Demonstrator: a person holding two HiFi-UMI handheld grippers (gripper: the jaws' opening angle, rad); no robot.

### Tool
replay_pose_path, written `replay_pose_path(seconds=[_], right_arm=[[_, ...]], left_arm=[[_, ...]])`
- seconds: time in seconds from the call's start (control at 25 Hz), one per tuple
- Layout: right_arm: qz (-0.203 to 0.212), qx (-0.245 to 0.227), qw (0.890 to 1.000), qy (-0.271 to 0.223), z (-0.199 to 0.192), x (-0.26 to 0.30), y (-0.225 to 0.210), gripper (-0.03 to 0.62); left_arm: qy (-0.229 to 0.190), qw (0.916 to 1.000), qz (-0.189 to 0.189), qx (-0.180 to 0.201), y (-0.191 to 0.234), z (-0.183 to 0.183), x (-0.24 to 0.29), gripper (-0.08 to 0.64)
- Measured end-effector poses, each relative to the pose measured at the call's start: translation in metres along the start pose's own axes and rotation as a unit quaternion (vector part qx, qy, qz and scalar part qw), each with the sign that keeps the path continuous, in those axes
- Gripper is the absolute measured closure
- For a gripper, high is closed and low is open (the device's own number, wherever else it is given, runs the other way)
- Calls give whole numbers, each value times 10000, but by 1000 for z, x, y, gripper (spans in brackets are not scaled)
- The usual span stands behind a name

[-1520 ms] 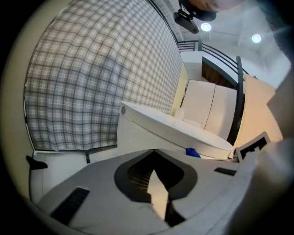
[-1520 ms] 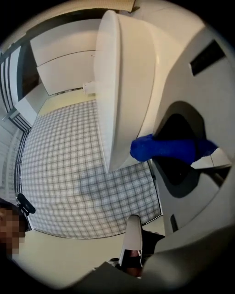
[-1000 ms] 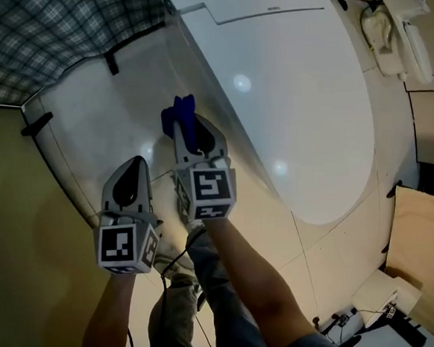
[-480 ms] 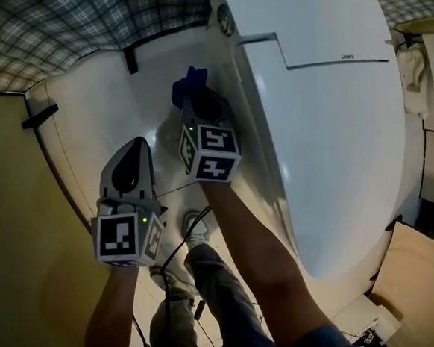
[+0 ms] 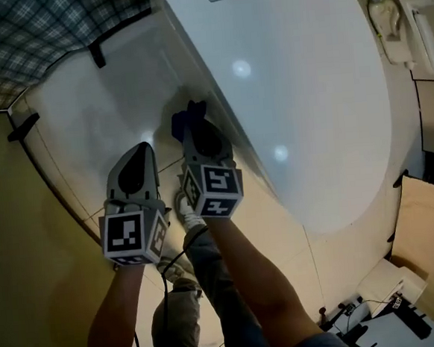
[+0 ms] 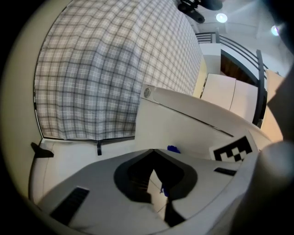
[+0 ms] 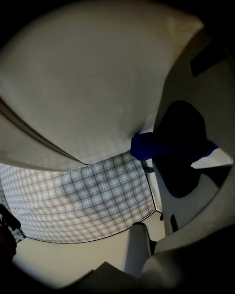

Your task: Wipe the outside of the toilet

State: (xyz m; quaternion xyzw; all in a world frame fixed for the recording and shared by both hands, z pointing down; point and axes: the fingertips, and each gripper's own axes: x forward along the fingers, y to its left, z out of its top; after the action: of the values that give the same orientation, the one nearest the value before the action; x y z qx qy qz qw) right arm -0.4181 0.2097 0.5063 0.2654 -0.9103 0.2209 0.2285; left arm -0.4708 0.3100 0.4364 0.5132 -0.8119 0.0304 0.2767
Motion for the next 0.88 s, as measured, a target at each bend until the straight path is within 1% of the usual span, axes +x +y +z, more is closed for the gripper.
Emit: replay_pose_path(seconds=[0.16, 0.28, 0.4, 0.44, 0.52, 0.6, 0.68, 0.76, 0.88], right_arm=[[-533, 156, 9984, -118, -31, -76, -43, 495], [-855, 222, 9959, -172, -51, -125, -66, 497], [-991, 287, 9946, -126, -64, -150, -74, 495], [-996, 288, 9945, -140, -63, -153, -74, 495], [-949, 275, 9949, -183, -58, -152, -72, 495], [-827, 280, 9960, -188, -53, -144, -63, 496], [-633, 289, 9974, -189, -47, -125, -48, 497], [-415, 332, 9983, -216, -40, -91, -31, 495], [-159, 446, 9987, -209, -30, -18, -4, 495]], left_arm=[[-104, 9991, -372, 177, -40, -15, -38, 549], [28, 9978, -583, 325, -63, -39, -75, 549], [361, 9974, -607, 155, -77, -55, -98, 549], [404, 9975, -578, 72, -78, -57, -101, 549], [326, 9981, -513, -31, -79, -54, -103, 549], [128, 9989, -452, 26, -75, -50, -101, 549], [16, 9993, -370, 59, -66, -48, -95, 549], [-2, 9997, -249, -5, -51, -46, -81, 549], [11, 9999, -49, -101, -13, -46, -50, 549]])
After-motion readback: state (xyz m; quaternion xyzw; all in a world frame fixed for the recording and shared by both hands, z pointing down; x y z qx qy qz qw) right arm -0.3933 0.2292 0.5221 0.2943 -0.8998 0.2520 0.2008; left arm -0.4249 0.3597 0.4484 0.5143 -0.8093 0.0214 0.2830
